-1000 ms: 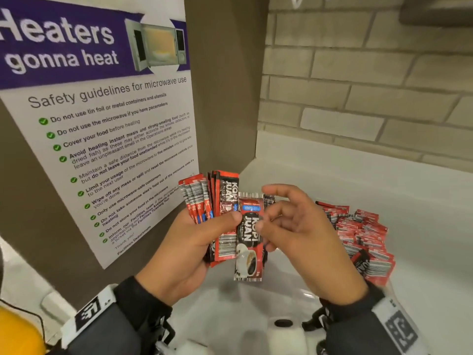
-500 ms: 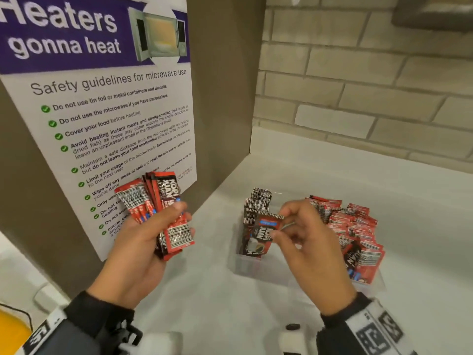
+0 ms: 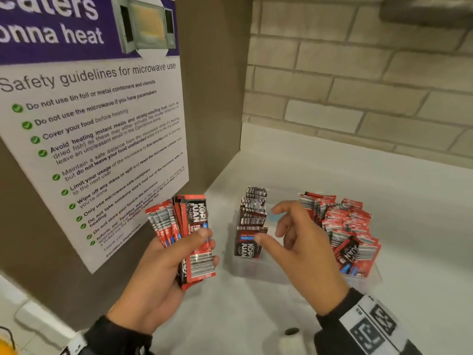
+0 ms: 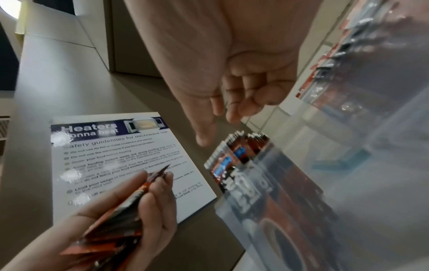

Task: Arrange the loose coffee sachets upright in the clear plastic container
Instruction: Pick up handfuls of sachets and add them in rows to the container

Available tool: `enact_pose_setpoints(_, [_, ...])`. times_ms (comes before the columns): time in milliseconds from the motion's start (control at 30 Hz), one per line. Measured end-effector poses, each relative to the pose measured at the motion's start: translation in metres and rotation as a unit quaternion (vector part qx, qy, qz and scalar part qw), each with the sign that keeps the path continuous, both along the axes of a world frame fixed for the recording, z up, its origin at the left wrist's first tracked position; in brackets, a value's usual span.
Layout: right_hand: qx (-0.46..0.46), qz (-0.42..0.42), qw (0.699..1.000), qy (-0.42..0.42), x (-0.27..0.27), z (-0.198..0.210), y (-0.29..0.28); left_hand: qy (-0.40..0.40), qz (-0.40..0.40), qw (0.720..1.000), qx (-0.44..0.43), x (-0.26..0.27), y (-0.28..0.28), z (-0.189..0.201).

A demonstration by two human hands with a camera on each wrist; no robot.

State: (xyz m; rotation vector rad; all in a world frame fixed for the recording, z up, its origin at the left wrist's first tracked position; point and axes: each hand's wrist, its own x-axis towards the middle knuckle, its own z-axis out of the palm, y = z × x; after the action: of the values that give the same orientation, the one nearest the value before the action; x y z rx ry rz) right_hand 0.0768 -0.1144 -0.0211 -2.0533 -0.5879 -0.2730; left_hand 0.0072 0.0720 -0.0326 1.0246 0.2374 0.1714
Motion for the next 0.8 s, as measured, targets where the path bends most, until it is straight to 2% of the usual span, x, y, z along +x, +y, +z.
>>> enact_pose_setpoints(100, [0.037, 0.035, 0.999, -0.002, -0.009, 0.020, 0.003, 0.000, -0.028, 1.000, -0.001, 0.004, -0.010, 0.011])
enact_pose_setpoints(233, [0.044, 0.160, 0.976, 0.139, -0.022, 0.032, 0.020, -0.030, -0.045, 0.999, 0.001, 0.009, -0.024, 0.027])
enact_pose_setpoints(367, [0.110, 0.141, 0.967, 0.181, -0.020, 0.024, 0.026, -0.053, -0.044, 0.998, 0.004, 0.008, -0.033, 0.035])
enact_pose_setpoints(567, [0.219, 0.196, 0.925, 0.239, -0.016, 0.020, 0.018, -0.066, -0.055, 0.996, 0.012, 0.006, -0.034, 0.036])
enact_pose_setpoints(633, [0.251, 0.204, 0.913, 0.248, -0.013, 0.023, 0.014, -0.077, -0.056, 0.995, 0.014, 0.006, -0.035, 0.039])
enact_pose_setpoints(800, [0.261, 0.200, 0.926, 0.185, -0.009, 0.029, 0.010, -0.043, -0.024, 0.999, -0.007, 0.009, -0.029, 0.033])
